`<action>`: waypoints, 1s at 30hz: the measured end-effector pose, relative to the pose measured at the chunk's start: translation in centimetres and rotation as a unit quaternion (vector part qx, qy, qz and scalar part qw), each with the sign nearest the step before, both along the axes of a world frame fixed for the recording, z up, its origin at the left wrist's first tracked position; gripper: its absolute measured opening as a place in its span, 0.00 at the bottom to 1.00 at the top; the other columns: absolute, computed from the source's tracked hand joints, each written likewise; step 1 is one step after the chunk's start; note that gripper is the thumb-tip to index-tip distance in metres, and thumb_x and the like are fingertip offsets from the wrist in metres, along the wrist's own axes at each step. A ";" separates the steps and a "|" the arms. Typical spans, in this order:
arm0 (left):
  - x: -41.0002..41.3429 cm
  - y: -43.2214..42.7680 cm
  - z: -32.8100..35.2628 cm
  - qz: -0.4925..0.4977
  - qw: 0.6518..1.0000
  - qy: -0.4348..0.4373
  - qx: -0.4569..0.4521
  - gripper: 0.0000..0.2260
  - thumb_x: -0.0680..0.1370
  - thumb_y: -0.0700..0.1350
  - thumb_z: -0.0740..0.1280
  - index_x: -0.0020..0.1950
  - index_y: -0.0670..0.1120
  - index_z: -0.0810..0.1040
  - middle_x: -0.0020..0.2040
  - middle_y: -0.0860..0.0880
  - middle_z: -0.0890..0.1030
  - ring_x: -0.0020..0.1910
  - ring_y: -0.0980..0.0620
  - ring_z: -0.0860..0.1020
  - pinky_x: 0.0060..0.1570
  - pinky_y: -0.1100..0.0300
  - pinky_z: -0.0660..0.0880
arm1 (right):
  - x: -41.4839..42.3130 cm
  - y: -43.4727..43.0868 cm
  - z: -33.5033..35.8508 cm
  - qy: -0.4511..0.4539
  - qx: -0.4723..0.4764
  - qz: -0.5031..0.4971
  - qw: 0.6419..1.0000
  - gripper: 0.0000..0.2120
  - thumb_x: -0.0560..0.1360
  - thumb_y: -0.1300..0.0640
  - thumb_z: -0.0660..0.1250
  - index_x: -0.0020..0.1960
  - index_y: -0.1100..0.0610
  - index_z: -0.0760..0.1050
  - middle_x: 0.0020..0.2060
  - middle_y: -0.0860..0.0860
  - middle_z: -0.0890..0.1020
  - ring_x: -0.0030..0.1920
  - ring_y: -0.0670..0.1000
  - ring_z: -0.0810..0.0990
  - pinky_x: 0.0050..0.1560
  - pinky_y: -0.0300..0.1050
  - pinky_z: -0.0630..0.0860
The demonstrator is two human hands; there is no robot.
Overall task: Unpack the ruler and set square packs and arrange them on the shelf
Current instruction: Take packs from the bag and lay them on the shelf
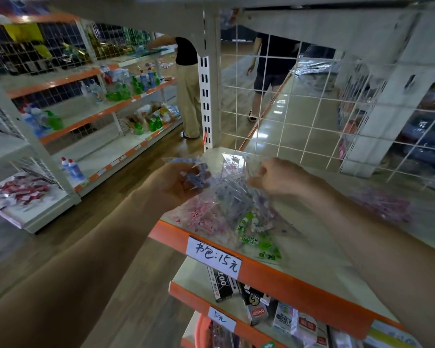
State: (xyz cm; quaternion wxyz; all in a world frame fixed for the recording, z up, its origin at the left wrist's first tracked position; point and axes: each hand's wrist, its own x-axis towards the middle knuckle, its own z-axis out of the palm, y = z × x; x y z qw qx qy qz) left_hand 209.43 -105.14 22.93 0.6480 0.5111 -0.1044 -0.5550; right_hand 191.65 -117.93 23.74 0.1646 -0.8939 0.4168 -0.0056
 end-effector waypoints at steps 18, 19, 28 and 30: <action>0.0 -0.5 -1.2 -0.032 0.998 -0.006 0.060 0.06 0.79 0.38 0.61 0.54 0.39 0.74 0.46 0.40 0.82 0.36 0.47 0.84 0.34 0.53 0.81 | -4.0 -2.6 0.1 -0.095 0.116 -0.075 0.986 0.04 0.70 0.68 0.64 0.41 0.66 0.77 0.33 0.59 0.78 0.32 0.53 0.77 0.34 0.43 0.74; -0.1 -0.7 -1.3 -0.036 0.997 -0.008 0.062 0.06 0.79 0.38 0.62 0.54 0.39 0.75 0.45 0.40 0.82 0.36 0.47 0.84 0.36 0.53 0.81 | -4.4 -2.7 0.4 -0.120 0.143 -0.080 0.979 0.04 0.71 0.68 0.65 0.45 0.66 0.77 0.33 0.58 0.79 0.31 0.51 0.78 0.34 0.42 0.75; -3.0 -2.5 -0.4 -0.097 0.995 0.002 -0.007 0.06 0.79 0.41 0.61 0.51 0.40 0.75 0.41 0.42 0.81 0.36 0.47 0.81 0.38 0.56 0.80 | -1.2 -0.1 1.8 -0.294 0.364 -0.011 0.883 0.04 0.79 0.62 0.63 0.46 0.57 0.76 0.37 0.54 0.83 0.33 0.48 0.83 0.32 0.37 0.77; -3.4 -2.9 0.0 -0.103 0.994 -0.015 -0.036 0.06 0.78 0.42 0.61 0.50 0.41 0.75 0.40 0.43 0.81 0.35 0.48 0.81 0.40 0.58 0.80 | 0.3 0.5 2.3 -0.290 0.343 0.019 0.894 0.07 0.79 0.61 0.63 0.43 0.58 0.77 0.36 0.55 0.83 0.35 0.50 0.82 0.33 0.39 0.78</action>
